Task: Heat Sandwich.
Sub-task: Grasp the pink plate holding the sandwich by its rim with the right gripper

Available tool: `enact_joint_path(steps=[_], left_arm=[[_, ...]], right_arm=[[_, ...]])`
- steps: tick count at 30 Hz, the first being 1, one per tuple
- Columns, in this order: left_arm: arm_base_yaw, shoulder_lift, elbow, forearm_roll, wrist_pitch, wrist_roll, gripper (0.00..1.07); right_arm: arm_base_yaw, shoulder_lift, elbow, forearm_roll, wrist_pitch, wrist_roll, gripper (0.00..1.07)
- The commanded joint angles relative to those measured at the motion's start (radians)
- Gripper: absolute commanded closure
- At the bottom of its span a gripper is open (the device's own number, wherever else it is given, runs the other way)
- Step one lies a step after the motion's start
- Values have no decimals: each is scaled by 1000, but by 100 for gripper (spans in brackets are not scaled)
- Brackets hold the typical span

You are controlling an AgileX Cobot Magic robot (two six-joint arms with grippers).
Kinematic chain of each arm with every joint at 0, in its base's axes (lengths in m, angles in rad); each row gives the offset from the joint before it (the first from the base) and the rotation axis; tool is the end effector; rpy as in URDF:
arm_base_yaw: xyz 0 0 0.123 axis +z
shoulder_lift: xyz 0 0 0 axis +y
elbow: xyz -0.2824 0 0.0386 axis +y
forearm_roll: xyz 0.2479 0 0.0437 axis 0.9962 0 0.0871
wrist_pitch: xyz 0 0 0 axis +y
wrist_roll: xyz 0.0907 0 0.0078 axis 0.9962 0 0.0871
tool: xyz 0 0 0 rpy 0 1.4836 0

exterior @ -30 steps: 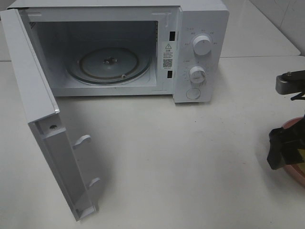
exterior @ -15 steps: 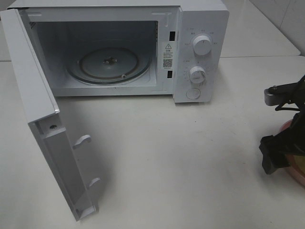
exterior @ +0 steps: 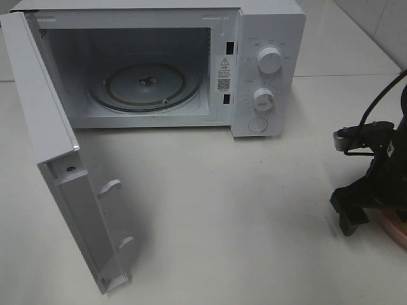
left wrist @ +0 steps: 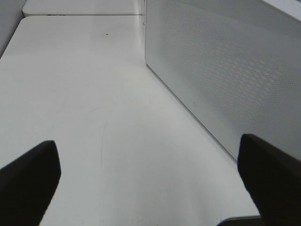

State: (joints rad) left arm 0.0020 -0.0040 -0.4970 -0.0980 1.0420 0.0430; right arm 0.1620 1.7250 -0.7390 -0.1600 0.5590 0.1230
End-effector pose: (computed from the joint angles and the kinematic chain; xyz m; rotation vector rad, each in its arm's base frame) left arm -0.0045 -0.0077 0.2782 0.0449 2.0214 -0.0884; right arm 0.2632 0.0352 0.1235 -0.2559 3.0039 -0.1139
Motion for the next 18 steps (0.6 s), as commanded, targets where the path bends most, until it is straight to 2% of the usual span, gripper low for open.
enact_joint_path(steps=[1,11,15,18], left_arm=[[-5,-25,4,-2,-7,-3,10],[-5,-25,4,-2,-7,-3,10],[-5,-25,4,-2,-7,-3,10],[-5,-25,4,-2,-7,-3,10]], right_arm=[[-4,12,-3,-8,-6,3,19],[-4,23,-6,-10,6,1,24],[-4,23,-6,-17,14,2,34],[-4,23,-6,-19,12,3,53]])
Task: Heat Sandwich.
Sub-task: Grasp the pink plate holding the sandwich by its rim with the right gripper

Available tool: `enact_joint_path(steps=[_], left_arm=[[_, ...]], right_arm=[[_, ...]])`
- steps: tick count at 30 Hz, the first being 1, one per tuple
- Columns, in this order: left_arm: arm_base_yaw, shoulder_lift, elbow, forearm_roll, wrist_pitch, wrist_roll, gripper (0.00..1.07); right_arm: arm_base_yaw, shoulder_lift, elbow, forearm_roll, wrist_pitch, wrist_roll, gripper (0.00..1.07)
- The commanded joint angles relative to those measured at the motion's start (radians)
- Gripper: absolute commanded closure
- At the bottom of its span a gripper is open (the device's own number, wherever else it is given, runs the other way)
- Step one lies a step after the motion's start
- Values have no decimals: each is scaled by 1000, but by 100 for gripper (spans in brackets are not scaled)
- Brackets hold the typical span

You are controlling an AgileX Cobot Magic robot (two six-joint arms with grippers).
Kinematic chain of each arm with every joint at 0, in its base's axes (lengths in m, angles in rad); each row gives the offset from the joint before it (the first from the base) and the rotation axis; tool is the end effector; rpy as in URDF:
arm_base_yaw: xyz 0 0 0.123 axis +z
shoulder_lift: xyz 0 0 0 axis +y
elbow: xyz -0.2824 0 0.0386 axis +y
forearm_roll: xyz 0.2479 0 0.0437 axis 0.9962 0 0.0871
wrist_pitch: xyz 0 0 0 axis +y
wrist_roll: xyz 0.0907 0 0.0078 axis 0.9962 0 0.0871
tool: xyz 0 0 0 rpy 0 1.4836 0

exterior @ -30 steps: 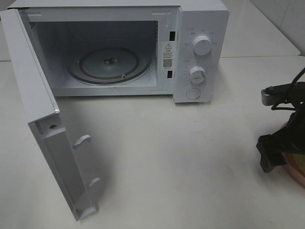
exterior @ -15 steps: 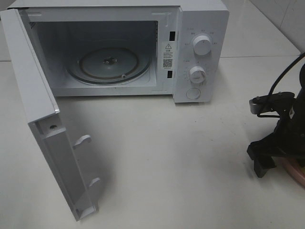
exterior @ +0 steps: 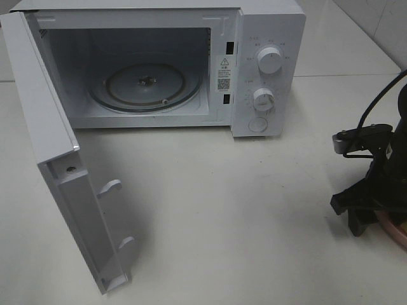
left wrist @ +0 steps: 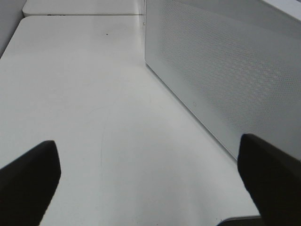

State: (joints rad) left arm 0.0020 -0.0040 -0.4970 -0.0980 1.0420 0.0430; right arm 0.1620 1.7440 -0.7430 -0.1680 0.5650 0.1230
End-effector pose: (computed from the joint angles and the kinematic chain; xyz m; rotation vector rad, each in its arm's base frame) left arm -0.0045 -0.0077 0.2782 0.0449 2.0214 -0.0884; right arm 0.2638 0.0348 0.1191 -0.2680 3.0227 -0.1251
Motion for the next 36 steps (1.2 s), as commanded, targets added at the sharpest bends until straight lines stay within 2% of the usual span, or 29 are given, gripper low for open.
enact_joint_path(steps=[1,2,5,6,7,8,28,36], left_arm=[[-5,-25,4,-2,-7,-3,10],[-5,-25,4,-2,-7,-3,10],[-5,-25,4,-2,-7,-3,10],[-5,-25,4,-2,-7,-3,10],[-5,-25,4,-2,-7,-3,10],[-5,-25,4,-2,-7,-3,10],[-5,-25,4,-2,-7,-3,10],[-5,-25,4,-2,-7,-3,10]], right_arm=[[-4,4,-2,-11,6,3,53],[-4,4,-2,-17,4,3,65],[-4,4,-2,-43,4,4,87],[-4,4,-2,-43,4,4,87],[-4,4,-2,-47,5,7,101],[-4,4,-2,-47,5,10,106],[0,1,-3,-57,18,44,107],[25,1,-5,-163,53,146,107]])
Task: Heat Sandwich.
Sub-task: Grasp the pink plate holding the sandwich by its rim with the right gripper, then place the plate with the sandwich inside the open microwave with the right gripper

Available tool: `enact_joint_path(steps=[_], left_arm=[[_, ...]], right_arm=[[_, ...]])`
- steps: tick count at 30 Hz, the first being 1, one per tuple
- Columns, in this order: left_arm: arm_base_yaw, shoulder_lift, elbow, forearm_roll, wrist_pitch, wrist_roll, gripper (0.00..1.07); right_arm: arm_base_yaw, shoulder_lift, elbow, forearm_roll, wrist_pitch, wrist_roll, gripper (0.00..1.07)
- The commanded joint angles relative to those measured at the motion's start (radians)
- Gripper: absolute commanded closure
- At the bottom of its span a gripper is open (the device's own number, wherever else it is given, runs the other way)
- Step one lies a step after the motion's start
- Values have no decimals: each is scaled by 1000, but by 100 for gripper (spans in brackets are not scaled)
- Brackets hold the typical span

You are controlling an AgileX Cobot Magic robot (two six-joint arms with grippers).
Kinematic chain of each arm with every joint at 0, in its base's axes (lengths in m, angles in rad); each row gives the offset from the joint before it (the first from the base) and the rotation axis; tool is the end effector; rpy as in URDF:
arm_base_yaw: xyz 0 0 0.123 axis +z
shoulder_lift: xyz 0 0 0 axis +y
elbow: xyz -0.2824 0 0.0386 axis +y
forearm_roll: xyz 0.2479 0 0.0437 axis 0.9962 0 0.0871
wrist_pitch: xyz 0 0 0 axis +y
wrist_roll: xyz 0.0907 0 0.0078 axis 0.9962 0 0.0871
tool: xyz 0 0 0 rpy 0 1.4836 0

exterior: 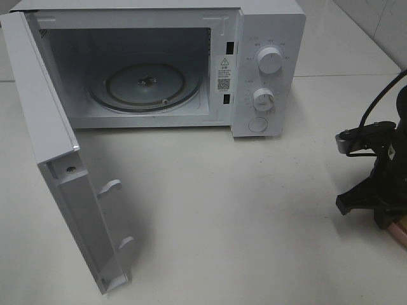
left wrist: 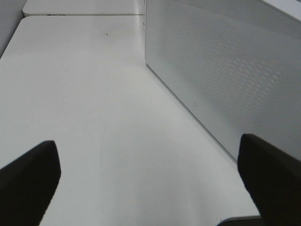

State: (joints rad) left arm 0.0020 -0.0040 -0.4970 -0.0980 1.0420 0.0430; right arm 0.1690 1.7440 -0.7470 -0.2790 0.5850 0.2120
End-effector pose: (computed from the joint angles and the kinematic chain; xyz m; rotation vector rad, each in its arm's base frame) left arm -0.0045 -0.0077 0.2782 0.0449 2.0214 -0.0884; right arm 0.2648 0.0311 0.1205 -0.2786 3.0161 -0.2206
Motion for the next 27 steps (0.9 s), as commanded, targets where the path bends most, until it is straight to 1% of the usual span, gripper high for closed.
enact_joint_path(steps=[1,3,8,16,18,20,25,27], left_arm=[[-5,-25,4,-2,-7,-3,10],[-5,-25,4,-2,-7,-3,10],[-5,-25,4,-2,-7,-3,10],[-5,-25,4,-2,-7,-3,10],[-5,-25,4,-2,-7,-3,10],[-5,-25,4,-2,-7,-3,10],[-5,-25,4,-2,-7,-3,10],[-5,-25,4,-2,-7,-3,10]], right_arm=[[27,1,-5,-71,46,76,107],[55,1,-15,-106,78,105,107],[85,1,-18,-153,124,147,107],[153,0,-18,-160,183,151,107],[181,-19,-18,-164,205,151,107],[187,-27,-18,-164,212,148,107],[222,-94,-18,-164,260,135,107],[249,-138,-18,-163,290,127,107]])
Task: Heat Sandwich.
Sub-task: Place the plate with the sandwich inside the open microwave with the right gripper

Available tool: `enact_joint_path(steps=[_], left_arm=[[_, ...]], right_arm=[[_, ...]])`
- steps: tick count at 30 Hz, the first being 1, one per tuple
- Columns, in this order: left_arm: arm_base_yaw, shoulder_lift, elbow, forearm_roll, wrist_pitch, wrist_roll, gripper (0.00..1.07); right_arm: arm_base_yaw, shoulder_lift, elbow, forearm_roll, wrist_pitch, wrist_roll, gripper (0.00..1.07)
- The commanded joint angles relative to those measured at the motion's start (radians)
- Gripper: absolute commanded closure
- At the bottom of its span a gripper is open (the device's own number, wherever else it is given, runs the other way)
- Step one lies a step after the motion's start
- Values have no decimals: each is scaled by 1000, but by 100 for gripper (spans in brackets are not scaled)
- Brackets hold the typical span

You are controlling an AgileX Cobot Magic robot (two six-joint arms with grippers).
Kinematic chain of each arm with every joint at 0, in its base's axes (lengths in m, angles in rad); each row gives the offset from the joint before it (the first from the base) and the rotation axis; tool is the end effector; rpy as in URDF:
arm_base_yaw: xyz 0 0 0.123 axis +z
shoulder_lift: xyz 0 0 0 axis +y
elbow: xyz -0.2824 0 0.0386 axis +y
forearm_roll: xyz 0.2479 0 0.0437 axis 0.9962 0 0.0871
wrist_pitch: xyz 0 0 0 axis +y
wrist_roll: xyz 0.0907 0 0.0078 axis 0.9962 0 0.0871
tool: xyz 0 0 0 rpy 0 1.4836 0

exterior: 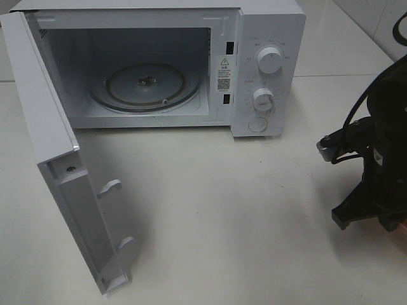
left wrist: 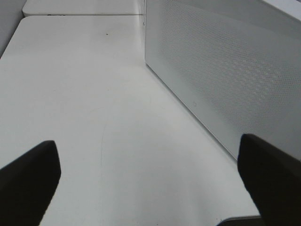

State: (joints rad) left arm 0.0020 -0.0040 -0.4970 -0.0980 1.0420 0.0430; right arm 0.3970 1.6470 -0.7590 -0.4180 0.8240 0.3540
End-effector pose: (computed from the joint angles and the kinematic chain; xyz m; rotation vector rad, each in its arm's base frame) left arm -0.0045 -0.0077 0.2782 0.0449 2.0214 -0.0884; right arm 0.2405 0.0714 0.1500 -0.5118 3.0048 -0.4555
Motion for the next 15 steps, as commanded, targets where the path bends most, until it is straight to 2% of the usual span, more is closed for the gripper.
enact_joint_path(steps=[1,15], left_arm=[[-5,-25,4,-2,-7,-3,10],[-5,-25,4,-2,-7,-3,10]], right_arm=[[21,-41,-6,-24,51,-15,107],[147,-186,21,-17,132,-47,107]])
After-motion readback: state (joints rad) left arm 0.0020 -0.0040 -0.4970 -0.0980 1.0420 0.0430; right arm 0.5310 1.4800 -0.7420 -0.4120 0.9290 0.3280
